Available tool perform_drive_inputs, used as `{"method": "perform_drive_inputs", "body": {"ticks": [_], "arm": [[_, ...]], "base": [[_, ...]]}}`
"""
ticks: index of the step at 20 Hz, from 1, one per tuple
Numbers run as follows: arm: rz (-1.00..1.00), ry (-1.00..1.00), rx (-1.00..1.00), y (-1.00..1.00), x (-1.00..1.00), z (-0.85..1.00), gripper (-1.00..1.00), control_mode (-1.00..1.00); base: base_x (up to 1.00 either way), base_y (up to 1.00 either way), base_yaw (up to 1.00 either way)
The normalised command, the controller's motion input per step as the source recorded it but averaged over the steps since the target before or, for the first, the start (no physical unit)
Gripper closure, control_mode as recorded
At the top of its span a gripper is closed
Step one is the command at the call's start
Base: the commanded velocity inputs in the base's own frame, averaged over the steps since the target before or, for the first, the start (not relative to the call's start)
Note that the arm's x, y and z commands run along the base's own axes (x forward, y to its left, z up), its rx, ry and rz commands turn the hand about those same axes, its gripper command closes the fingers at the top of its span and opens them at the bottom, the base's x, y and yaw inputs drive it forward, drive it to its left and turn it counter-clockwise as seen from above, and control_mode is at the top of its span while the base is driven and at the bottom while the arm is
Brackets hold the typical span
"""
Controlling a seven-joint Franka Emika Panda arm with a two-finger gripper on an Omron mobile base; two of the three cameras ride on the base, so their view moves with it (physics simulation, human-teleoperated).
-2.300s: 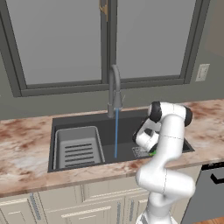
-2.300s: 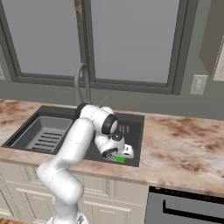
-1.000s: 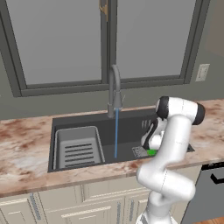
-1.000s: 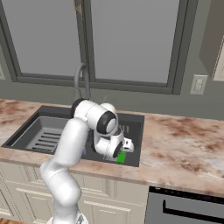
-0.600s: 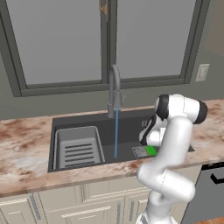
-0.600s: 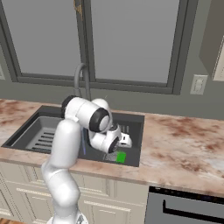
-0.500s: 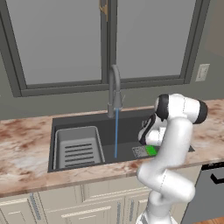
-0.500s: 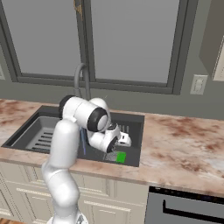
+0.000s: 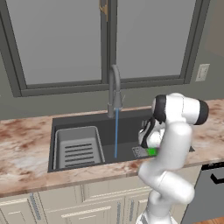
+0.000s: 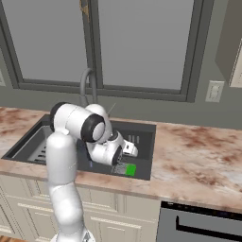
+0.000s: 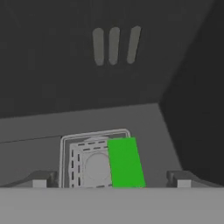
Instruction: Soak the sponge with water for a few seconds and then drop it inside the sink.
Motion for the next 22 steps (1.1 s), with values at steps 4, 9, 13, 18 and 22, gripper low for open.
{"method": "perform_drive_inputs", "body": {"ticks": [4,9,13,18,22], "arm": [[-0.03,-0.08,0.05,-0.20,-0.18,0.58,-1.00,-1.00],[0.00,-0.08,0.03,-0.13,-0.02,0.67,-1.00,-1.00],[0.00,-0.05,0.00,-0.21,0.00,0.54,-1.00,-1.00],[0.00,-0.03,0.01,-0.19,0.00,0.59,-1.00,-1.00],[0.00,-0.01,0.02,-0.18,0.00,0.74,-1.00,-1.00]], "base": [[0.00,0.00,0.00],[0.00,0.00,0.00],[0.00,0.00,0.00],[0.00,0.00,0.00],[0.00,0.00,0.00]]}}
